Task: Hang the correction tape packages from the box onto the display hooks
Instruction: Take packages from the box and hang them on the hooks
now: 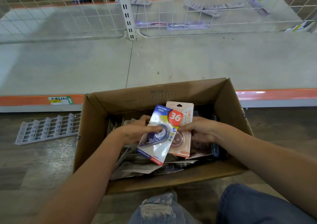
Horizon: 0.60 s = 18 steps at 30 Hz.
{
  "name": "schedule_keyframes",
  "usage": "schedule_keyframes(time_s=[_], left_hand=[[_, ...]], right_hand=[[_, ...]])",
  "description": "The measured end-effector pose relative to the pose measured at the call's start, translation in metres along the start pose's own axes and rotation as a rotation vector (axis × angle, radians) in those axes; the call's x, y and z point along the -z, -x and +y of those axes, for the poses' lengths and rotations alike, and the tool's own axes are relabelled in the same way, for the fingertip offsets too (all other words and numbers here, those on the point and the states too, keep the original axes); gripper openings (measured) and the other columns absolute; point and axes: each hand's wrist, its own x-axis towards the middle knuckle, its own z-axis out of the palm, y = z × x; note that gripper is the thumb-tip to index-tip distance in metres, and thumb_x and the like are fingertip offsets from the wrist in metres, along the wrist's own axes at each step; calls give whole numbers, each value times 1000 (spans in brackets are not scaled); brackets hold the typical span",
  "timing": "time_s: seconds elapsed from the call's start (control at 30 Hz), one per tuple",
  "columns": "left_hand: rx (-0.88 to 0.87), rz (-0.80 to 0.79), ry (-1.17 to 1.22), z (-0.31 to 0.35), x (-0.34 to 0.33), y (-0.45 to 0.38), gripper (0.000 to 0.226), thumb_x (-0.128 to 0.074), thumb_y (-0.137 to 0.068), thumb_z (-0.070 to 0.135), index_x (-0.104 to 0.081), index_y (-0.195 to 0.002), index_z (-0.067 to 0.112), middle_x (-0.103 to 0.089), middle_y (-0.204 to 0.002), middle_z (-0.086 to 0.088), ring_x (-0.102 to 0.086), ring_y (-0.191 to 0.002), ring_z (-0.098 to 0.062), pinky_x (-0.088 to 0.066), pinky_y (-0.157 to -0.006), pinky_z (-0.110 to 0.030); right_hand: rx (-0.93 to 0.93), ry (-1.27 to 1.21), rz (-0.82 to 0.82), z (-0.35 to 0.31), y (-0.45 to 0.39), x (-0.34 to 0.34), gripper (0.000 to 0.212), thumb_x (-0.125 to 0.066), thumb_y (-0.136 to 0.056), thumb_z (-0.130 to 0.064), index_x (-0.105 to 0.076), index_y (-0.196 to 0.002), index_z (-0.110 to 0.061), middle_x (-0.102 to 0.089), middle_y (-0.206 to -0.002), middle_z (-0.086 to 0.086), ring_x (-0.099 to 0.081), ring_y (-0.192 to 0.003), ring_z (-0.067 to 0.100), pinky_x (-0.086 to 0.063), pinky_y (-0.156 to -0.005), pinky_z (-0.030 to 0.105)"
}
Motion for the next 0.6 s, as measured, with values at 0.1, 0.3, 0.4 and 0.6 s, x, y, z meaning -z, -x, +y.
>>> schedule_keyframes(time_s=[0.1, 0.3, 0.4, 0.6], left_hand=[[3, -118, -4, 3, 2, 4, 47, -66, -85, 16, -47, -128, 13, -69, -109, -3, -68, -95, -16, -57, -80, -29], [-103, -189, 128, 8, 24, 7, 77, -85, -66, 28, -50, -130, 6, -64, -123, -16, -64, -109, -30, -55, -86, -37], [-146, -213, 209, 13, 33, 17, 84, -90, -58, 30, -51, -129, 6, -62, -125, -19, -64, -108, -31, -54, -87, -39], [-186, -150, 329, 64, 34, 68, 85, -92, -54, 32, -54, -125, 4, -64, -121, -19, -65, -105, -30, -52, -89, -40]], right_hand=[[-18, -3, 11, -3, -2, 1, 22, -58, -86, 7, -62, -100, -10, -69, -92, 6, -66, -85, 19, -57, -67, 29], [-50, -68, 9, -11, 0, 1, 26, -62, -83, 3, -61, -106, -10, -68, -104, 11, -64, -98, 26, -50, -89, 42], [-45, -159, -46, -21, 8, 4, 30, -61, -84, -1, -60, -113, -9, -66, -116, 16, -63, -104, 31, -49, -93, 45], [-40, -320, -119, -67, 59, -14, 43, -67, -68, -7, -62, -111, -11, -72, -102, 14, -70, -82, 27, -59, -72, 42]])
